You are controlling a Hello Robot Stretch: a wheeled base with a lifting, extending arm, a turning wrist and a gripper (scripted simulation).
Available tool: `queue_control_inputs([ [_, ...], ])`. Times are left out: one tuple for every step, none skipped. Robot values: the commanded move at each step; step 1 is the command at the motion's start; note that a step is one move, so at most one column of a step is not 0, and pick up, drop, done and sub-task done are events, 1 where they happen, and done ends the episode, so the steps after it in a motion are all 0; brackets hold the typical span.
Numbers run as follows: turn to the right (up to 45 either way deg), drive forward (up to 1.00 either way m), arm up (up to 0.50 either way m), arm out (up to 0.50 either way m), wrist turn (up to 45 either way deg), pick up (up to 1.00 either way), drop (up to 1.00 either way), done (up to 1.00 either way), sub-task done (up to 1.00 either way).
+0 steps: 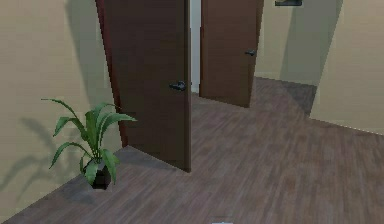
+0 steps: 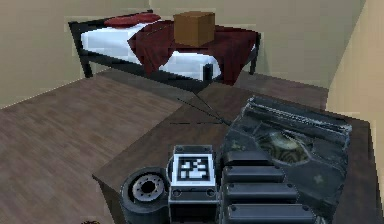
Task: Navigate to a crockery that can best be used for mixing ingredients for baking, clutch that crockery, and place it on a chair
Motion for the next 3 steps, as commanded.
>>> queue_control_inputs([
  [6.0,0.00,0.00,0.00,0.0,0.00,0.00,0.00,0.00],
  [0.0,1.00,0.00,0.00,0.0,0.00,0.00,0.00,0.00],
  [6.0,0.00,0.00,0.00,0.0,0.00,0.00,0.00,0.00],
])
